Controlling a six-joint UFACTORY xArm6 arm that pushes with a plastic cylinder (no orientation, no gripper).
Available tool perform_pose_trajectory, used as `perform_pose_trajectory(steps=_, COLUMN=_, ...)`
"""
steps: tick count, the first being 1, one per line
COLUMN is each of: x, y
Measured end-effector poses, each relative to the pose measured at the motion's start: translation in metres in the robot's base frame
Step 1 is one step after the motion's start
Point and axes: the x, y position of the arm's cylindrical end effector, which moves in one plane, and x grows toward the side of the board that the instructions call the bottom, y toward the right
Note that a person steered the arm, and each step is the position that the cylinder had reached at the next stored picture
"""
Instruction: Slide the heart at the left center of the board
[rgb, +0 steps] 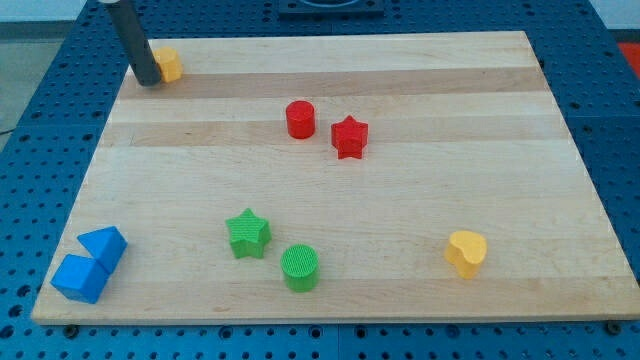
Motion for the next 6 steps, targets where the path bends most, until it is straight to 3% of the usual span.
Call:
perform_pose_trajectory(steps=4, x=0.012, y=0.006)
perform_pose_trajectory(steps=5, x=0.023, y=0.072)
perform_pose_trajectory(steps=6, x=0.023, y=0.176)
